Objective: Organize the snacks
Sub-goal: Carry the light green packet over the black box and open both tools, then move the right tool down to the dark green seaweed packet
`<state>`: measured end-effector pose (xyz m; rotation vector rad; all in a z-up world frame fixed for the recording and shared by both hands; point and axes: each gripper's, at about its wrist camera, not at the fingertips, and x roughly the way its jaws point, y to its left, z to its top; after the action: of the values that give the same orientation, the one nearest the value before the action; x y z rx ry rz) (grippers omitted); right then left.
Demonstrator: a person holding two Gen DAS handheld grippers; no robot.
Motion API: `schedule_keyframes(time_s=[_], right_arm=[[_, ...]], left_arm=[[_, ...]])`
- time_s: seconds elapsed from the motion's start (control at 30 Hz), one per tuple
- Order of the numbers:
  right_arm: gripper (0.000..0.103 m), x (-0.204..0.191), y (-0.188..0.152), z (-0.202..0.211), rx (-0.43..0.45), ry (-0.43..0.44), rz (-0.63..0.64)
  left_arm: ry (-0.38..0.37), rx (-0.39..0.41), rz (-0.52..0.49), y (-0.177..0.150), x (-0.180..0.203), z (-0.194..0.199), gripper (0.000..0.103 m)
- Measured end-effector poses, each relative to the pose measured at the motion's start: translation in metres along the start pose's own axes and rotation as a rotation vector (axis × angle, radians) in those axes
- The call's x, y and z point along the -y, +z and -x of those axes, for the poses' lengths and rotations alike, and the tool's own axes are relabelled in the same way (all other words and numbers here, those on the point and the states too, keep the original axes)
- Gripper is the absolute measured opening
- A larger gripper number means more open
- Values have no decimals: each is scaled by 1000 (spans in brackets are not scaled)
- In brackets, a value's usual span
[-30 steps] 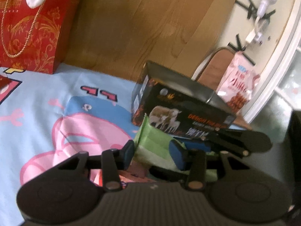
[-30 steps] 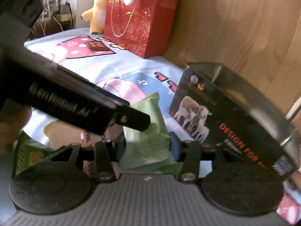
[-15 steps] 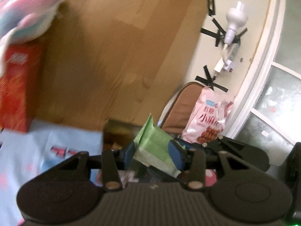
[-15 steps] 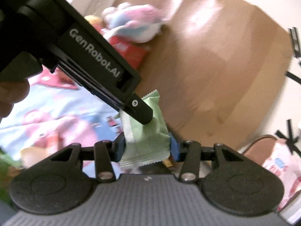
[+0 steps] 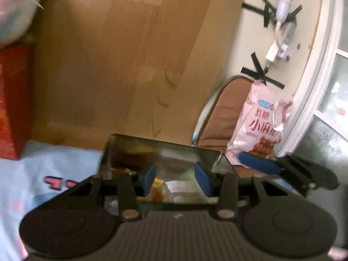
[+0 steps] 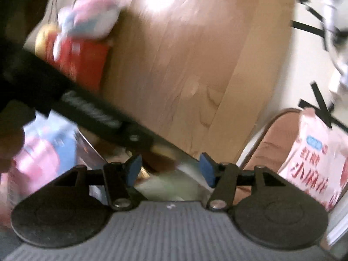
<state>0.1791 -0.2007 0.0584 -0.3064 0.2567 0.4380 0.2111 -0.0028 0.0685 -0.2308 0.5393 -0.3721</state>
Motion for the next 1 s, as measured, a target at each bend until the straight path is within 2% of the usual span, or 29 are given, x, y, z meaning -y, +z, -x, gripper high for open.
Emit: schedule_keyframes(time_s=[0.1, 0.23, 0.33, 0.4, 0.5, 0.6, 0.67, 0.73, 0.83, 0.93, 1.0], right_arm=[[60, 16, -14, 26, -12, 5, -118], [59, 40, -54, 60, -135, 21, -365], [54, 44, -82, 59, -233, 58, -513], [52, 40, -90, 57, -262, 60, -536], [52, 35, -88, 50, -252, 95, -548], [52, 34, -93, 37, -283, 172, -574], [53, 27, -94, 40, -261, 182, -555], [52, 15, -89, 51, -263, 214, -529], [52, 0, -91, 71, -268, 310, -549], [52, -21, -93, 96, -267, 392, -515], [52, -30, -93, 108, -262, 411, -496]], left_arm=[[-16, -24, 20, -9, -4, 22, 40], [-50, -93, 31, -27, 3, 33, 40], [-87, -165, 63, -43, 9, 28, 40], [-80, -203, 80, -53, 11, 23, 40], [-83, -249, 137, -65, 5, 24, 40], [-75, -259, 164, -70, 0, 34, 40], [-71, -262, 160, -75, -1, 42, 40], [-73, -272, 146, -80, 0, 49, 40], [-85, -286, 134, -92, 1, 60, 40], [-104, -287, 132, -103, -1, 71, 40], [-116, -286, 134, -108, -1, 77, 40]])
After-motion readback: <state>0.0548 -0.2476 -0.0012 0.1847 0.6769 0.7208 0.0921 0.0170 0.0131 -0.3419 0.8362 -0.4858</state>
